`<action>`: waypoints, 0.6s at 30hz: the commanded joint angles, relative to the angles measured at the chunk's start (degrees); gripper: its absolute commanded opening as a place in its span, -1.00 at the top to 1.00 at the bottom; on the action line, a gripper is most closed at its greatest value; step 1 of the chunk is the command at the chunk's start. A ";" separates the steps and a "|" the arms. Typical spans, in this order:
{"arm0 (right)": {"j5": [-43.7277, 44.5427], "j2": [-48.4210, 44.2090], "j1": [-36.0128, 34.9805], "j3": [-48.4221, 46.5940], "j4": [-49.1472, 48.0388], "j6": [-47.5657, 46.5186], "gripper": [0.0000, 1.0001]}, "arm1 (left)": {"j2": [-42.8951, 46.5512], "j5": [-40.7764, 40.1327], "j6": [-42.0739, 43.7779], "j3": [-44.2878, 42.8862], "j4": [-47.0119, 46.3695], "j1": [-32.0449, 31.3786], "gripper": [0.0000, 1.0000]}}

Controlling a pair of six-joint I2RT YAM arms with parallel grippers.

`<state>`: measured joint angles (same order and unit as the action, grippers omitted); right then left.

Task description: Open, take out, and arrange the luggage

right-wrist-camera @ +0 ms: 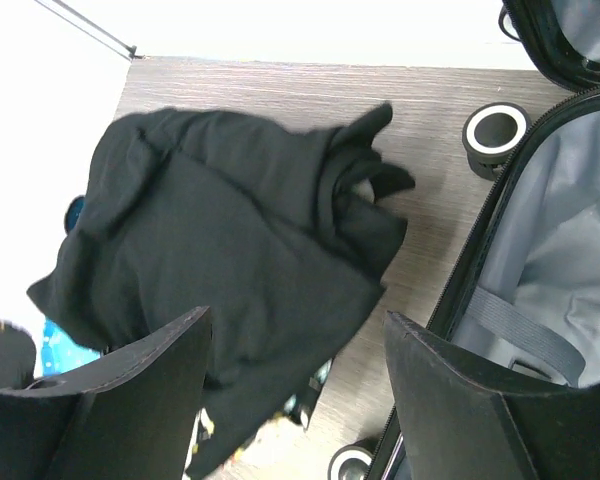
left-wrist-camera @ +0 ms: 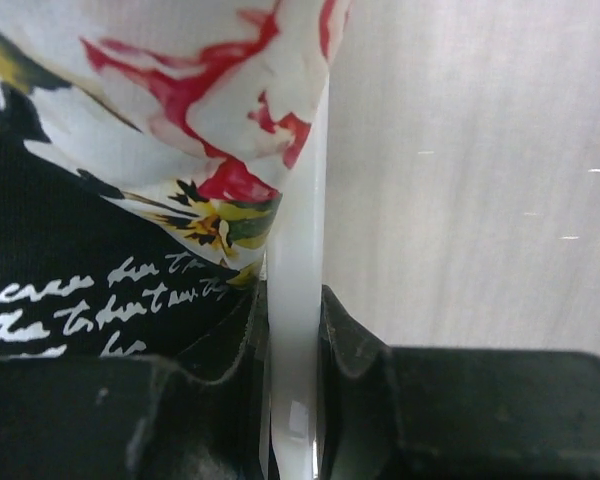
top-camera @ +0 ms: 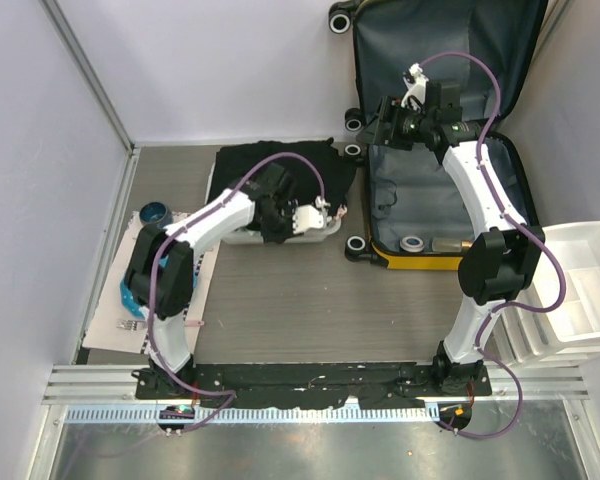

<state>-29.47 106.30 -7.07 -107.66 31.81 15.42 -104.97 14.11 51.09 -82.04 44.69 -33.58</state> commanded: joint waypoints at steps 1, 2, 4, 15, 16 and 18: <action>-0.49 -2.68 0.30 -0.19 -1.40 0.66 -0.48 | -7.58 2.59 7.80 -18.79 -0.76 6.15 1.00; -0.58 -2.68 0.30 -0.27 -1.32 0.58 -0.48 | -9.79 3.46 7.97 -21.99 1.17 7.99 1.00; -0.32 -2.77 0.30 -0.36 -1.40 0.49 -0.48 | -13.84 3.56 8.58 -28.31 4.44 10.80 1.00; 0.56 -4.26 1.09 1.13 -0.79 -0.92 -0.49 | -12.01 2.51 17.37 -25.98 7.78 24.96 1.00; 0.73 -4.26 1.36 1.13 -0.70 -1.27 -0.49 | -11.84 2.24 17.81 -25.80 8.22 26.80 1.00; 1.08 -4.08 1.36 1.22 -0.35 -1.62 -0.49 | -11.05 2.06 19.21 -25.10 8.05 28.65 1.00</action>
<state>-29.21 106.19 -6.15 -106.37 31.94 15.14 -121.86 18.70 68.60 -106.98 51.53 -10.31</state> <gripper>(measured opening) 0.742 0.202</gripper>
